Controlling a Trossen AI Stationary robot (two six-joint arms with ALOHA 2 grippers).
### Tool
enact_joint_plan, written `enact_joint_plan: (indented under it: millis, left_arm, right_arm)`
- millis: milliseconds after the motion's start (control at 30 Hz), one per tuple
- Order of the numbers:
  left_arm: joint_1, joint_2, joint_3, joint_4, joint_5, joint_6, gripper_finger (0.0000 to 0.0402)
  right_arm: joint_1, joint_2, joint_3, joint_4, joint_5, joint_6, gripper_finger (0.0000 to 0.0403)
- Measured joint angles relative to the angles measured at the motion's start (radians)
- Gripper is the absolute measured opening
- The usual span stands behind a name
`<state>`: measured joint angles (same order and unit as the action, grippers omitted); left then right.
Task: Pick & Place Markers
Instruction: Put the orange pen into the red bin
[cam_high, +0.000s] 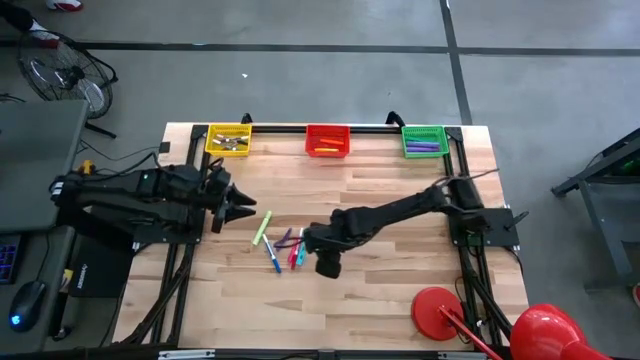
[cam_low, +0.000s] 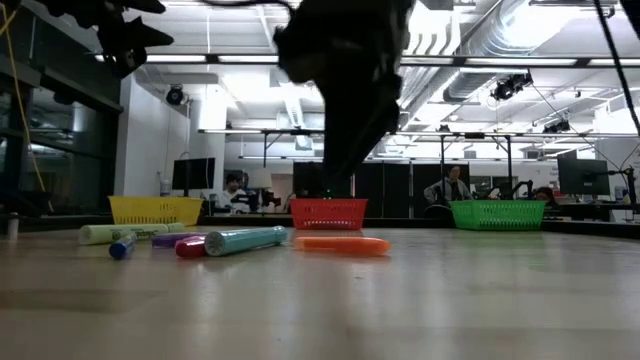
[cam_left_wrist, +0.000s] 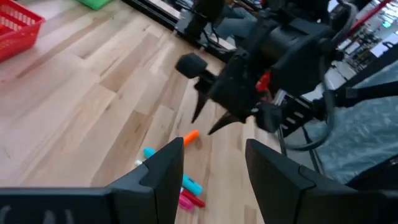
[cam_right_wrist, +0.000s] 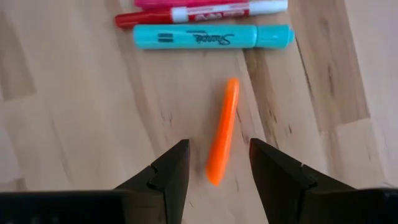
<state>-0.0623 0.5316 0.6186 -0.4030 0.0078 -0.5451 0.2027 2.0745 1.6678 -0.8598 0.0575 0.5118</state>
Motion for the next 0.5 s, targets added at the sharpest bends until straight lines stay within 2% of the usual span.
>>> enact_joint_plan:
  millis: [233, 500]
  left_arm:
    - [-0.047, 0.0, 0.0, -0.021, 0.0, 0.003, 0.017]
    - [-0.09, 0.0, 0.0, -0.03, 0.0, 0.006, 0.017]
  right_arm:
    - [-0.034, 0.119, 0.139, -0.118, -0.053, 0.079, 0.0156]
    - [-0.047, 0.164, 0.124, -0.12, -0.093, 0.085, 0.0156]
